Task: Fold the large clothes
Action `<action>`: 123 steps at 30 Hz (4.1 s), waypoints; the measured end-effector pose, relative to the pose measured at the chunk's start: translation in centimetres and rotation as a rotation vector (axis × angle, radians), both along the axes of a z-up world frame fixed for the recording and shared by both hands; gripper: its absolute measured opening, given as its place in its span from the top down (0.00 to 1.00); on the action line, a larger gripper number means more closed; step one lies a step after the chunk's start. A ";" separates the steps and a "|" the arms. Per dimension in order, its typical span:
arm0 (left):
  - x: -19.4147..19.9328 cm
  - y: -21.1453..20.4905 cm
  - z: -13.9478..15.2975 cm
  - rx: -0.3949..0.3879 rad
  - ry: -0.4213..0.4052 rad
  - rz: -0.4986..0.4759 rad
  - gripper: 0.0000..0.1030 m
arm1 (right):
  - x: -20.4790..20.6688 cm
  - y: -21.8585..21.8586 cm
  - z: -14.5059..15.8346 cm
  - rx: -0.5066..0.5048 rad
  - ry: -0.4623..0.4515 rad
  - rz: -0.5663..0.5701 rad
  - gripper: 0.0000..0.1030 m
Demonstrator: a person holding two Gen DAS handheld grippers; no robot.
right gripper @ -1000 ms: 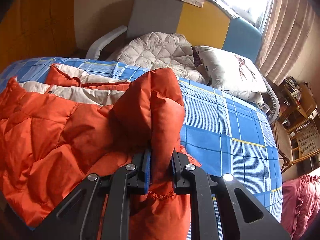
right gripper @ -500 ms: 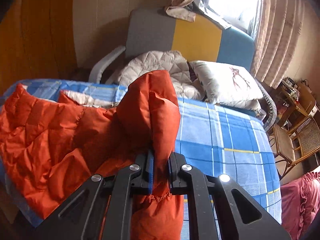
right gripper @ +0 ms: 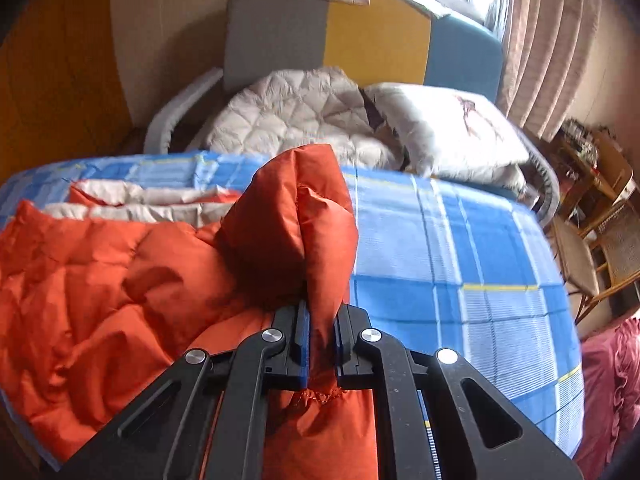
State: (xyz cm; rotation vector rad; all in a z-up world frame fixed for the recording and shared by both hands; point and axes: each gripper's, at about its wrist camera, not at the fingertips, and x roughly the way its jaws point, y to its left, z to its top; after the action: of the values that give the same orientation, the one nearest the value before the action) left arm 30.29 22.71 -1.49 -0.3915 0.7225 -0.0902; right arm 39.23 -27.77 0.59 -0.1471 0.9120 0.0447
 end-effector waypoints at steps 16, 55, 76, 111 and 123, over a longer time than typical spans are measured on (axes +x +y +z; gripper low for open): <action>-3.0 -2.0 -1.9 -0.015 -0.036 -0.064 0.98 | -1.7 -0.1 3.0 0.024 -0.075 0.034 0.92; 7.7 -3.9 -10.0 0.184 0.199 0.067 0.79 | 7.9 0.9 -8.7 0.014 0.058 -0.149 0.71; -1.1 -6.6 -2.1 0.087 -0.076 0.019 0.33 | 0.6 6.6 -0.1 0.119 -0.128 -0.027 0.26; 9.7 -16.8 -9.9 0.216 0.050 -0.059 0.30 | 6.2 14.5 -9.4 0.073 -0.104 -0.024 0.11; 6.0 -16.3 -6.8 0.282 0.031 -0.068 0.27 | 5.7 13.5 -7.4 0.110 -0.044 -0.004 0.09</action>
State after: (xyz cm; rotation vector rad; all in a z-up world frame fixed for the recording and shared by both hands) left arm 36.34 6.38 -8.24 -0.0992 0.7669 -0.0453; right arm 44.91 -14.25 -6.78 -0.0438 0.8641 0.0873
